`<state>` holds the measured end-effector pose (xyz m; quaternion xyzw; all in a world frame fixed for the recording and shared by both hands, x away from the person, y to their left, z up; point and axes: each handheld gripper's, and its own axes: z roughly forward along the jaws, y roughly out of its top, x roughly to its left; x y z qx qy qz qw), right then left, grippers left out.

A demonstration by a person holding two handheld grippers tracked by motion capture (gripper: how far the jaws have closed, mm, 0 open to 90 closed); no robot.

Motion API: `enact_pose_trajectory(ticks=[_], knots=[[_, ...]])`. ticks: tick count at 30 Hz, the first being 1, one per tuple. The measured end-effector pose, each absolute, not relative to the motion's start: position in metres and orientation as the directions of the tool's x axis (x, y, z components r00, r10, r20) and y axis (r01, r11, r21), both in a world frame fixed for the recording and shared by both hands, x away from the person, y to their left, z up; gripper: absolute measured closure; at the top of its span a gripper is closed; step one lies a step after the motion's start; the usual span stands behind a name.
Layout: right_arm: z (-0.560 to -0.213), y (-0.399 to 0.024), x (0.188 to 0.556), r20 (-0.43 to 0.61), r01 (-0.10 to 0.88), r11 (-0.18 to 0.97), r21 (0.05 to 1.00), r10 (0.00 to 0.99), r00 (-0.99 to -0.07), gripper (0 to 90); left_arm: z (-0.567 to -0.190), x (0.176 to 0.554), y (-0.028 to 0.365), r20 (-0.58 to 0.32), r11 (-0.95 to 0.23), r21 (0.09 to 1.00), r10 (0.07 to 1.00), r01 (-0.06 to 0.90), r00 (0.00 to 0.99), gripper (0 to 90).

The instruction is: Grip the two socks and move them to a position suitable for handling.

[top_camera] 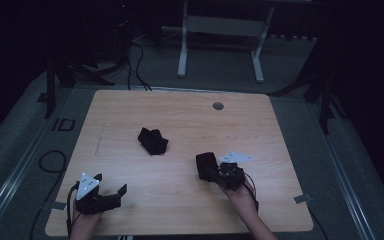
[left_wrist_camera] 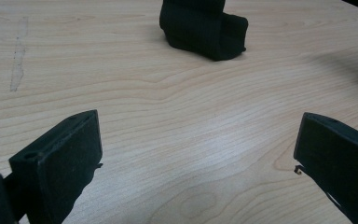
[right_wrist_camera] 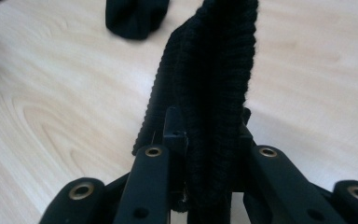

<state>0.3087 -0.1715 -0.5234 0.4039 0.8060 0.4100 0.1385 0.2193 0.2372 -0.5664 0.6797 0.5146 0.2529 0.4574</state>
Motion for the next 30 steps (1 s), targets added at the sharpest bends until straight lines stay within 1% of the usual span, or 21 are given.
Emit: enact_pose_trajectory(ticks=[2, 7, 13, 15, 17, 19, 20, 22, 26, 28, 30], knots=[[-0.531, -0.171, 0.306, 0.111, 0.545, 0.339, 0.767, 0.766, -0.633, 76.2, -0.567, 0.22, 0.237, -0.127, -0.054, 0.882, 0.929, 0.468, 0.347, 1.2], [-0.557, -0.167, 0.299, 0.09, 0.565, 0.387, 0.729, 0.763, -0.64, 75.3, -0.567, 0.221, 0.236, -0.125, -0.06, 0.88, 0.928, 0.47, 0.352, 1.2], [-0.564, -0.167, 0.301, 0.097, 0.57, 0.376, 0.731, 0.77, -0.631, 72.7, -0.567, 0.221, 0.236, -0.128, -0.062, 0.878, 0.925, 0.474, 0.358, 1.2], [-0.565, -0.166, 0.299, 0.094, 0.567, 0.371, 0.735, 0.773, -0.628, 67.6, -0.567, 0.221, 0.236, -0.128, -0.062, 0.878, 0.925, 0.474, 0.358, 1.2], [-0.565, -0.165, 0.299, 0.105, 0.569, 0.372, 0.733, 0.765, -0.635, 56.7, -0.568, 0.222, 0.236, -0.129, -0.062, 0.878, 0.925, 0.475, 0.358, 1.2], [-0.564, -0.164, 0.298, 0.111, 0.576, 0.369, 0.729, 0.767, -0.632, 48.3, -0.568, 0.222, 0.236, -0.129, -0.062, 0.878, 0.925, 0.475, 0.358, 1.2], [-0.564, -0.164, 0.298, 0.111, 0.576, 0.369, 0.729, 0.767, -0.632, 48.3, -0.568, 0.222, 0.235, -0.128, -0.062, 0.878, 0.925, 0.475, 0.358, 1.2], [-0.56, -0.167, 0.297, 0.127, 0.589, 0.353, 0.727, 0.774, -0.62, 39.8, -0.567, 0.222, 0.236, -0.129, -0.062, 0.878, 0.925, 0.475, 0.358, 1.2], [-0.538, -0.179, 0.294, 0.078, 0.545, 0.318, 0.776, 0.809, -0.583, 32.5, -0.568, 0.222, 0.236, -0.13, -0.062, 0.876, 0.925, 0.478, 0.357, 1.2], [-0.52, -0.188, 0.295, 0.059, 0.512, 0.289, 0.809, 0.826, -0.561, 31.6, -0.568, 0.222, 0.235, -0.126, -0.066, 0.875, 0.925, 0.479, 0.359, 1.2], [-0.508, -0.19, 0.297, 0.073, 0.503, 0.28, 0.818, 0.816, -0.573, 31.3, -0.568, 0.222, 0.235, -0.123, -0.07, 0.875, 0.924, 0.478, 0.361, 1.2]])
